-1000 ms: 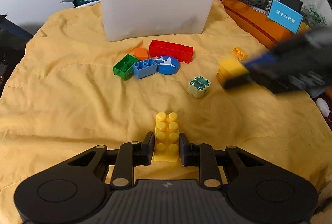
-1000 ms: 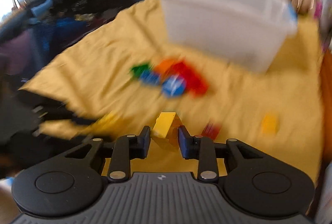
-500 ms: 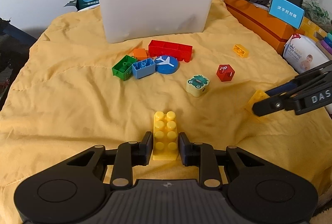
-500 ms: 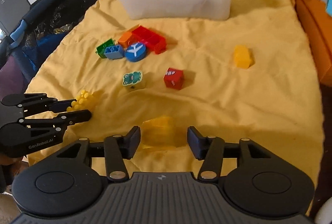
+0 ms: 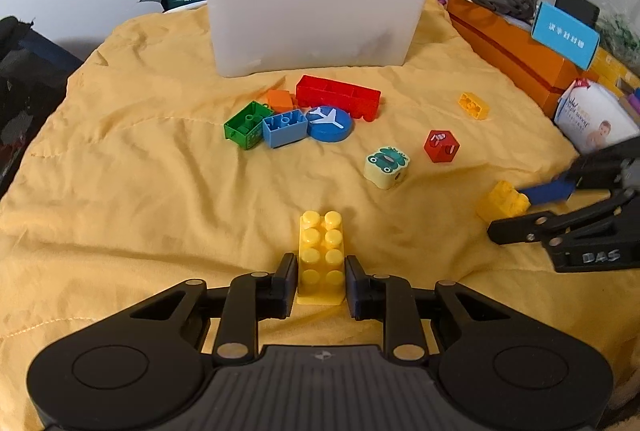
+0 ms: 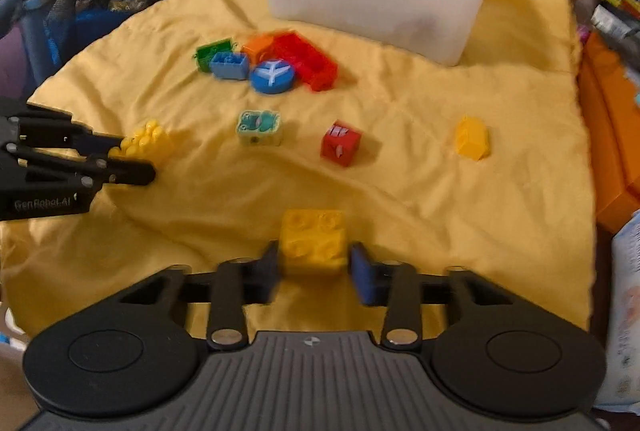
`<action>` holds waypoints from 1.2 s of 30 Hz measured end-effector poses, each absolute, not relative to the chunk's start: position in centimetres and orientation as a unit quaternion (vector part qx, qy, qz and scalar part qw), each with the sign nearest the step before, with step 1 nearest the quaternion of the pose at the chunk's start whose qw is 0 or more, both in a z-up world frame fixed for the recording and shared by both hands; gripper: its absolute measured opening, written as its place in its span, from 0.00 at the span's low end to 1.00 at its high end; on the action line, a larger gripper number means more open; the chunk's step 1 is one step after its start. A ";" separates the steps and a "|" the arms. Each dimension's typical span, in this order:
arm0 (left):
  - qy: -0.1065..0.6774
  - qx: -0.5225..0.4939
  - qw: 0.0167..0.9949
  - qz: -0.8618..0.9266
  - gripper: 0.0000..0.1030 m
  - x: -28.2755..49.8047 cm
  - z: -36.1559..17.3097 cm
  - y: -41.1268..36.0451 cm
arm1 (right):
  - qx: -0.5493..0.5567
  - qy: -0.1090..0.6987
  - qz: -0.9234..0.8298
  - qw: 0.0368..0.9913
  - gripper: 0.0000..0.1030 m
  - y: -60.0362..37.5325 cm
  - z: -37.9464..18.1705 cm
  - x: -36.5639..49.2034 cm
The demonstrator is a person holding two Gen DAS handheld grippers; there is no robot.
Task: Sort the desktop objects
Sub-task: 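Carry both yellow bricks over the white bin and open both tools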
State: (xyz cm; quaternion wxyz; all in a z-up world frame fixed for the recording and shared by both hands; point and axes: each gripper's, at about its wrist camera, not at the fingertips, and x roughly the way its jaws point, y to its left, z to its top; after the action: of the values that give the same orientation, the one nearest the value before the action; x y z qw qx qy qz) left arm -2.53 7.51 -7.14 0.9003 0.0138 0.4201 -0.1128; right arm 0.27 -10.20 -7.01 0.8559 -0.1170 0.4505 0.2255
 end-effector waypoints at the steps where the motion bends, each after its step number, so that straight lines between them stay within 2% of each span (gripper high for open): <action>1: 0.419 0.007 0.901 -0.115 0.27 -2.6 -7.1 7.6 | -0.117 0.452 0.225 0.855 0.34 -10.3 -6.9 0.3; 8: 0.374 -0.011 0.918 -0.134 0.27 -1.9 -2.8 8.1 | -0.092 0.427 0.224 0.871 0.34 -11.0 -4.1 1.0; 16: 0.262 0.005 0.954 -0.148 0.27 4.1 6.6 8.5 | -0.088 0.284 0.209 0.932 0.34 -10.7 5.6 6.3; 23: 0.189 0.038 0.971 -0.138 0.27 10.7 12.2 7.6 | -0.072 0.207 0.188 0.957 0.34 -9.0 10.7 11.8; 27: 0.187 0.030 0.973 -0.130 0.27 14.5 12.7 7.3 | -0.057 0.206 0.165 0.963 0.34 -7.9 10.8 15.4; 31: 0.201 0.043 0.971 -0.119 0.27 18.1 10.5 6.7 | -0.082 0.229 0.137 0.960 0.34 -6.3 8.6 18.6; 36: 0.297 0.055 0.947 -0.110 0.28 21.9 5.3 6.8 | -0.084 0.299 0.131 0.942 0.36 -5.4 4.6 21.0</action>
State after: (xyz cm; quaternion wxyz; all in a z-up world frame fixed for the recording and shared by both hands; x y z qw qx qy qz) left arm 21.89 6.76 5.32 0.9468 0.0545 0.2975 -0.1099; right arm 21.00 -5.36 4.61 0.9416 -0.0837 0.2988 0.1309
